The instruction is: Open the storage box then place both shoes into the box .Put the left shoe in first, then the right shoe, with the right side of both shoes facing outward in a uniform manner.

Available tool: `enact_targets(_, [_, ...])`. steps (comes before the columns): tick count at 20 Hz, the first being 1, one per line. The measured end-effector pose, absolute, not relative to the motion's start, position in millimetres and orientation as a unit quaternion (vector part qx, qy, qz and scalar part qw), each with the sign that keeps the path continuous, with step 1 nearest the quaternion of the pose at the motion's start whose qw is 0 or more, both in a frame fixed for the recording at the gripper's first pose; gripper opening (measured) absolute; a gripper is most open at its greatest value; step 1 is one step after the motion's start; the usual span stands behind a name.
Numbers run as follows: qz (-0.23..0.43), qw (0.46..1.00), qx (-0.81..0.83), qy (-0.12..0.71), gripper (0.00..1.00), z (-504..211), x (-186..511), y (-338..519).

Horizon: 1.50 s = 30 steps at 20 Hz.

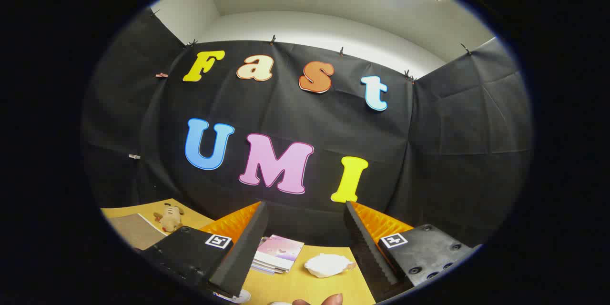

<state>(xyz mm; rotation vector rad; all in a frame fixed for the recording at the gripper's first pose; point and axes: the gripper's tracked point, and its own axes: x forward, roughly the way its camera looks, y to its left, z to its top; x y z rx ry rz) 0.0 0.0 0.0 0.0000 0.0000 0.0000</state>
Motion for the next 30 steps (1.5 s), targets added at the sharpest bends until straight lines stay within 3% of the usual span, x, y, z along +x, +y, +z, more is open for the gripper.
enact_targets(19, [0.027, 1.000, -0.008, 0.002, 0.97, 10, 5, 44])
enact_targets(30, [0.218, 0.971, 0.056, 0.077, 0.97, -25, -28, 180])
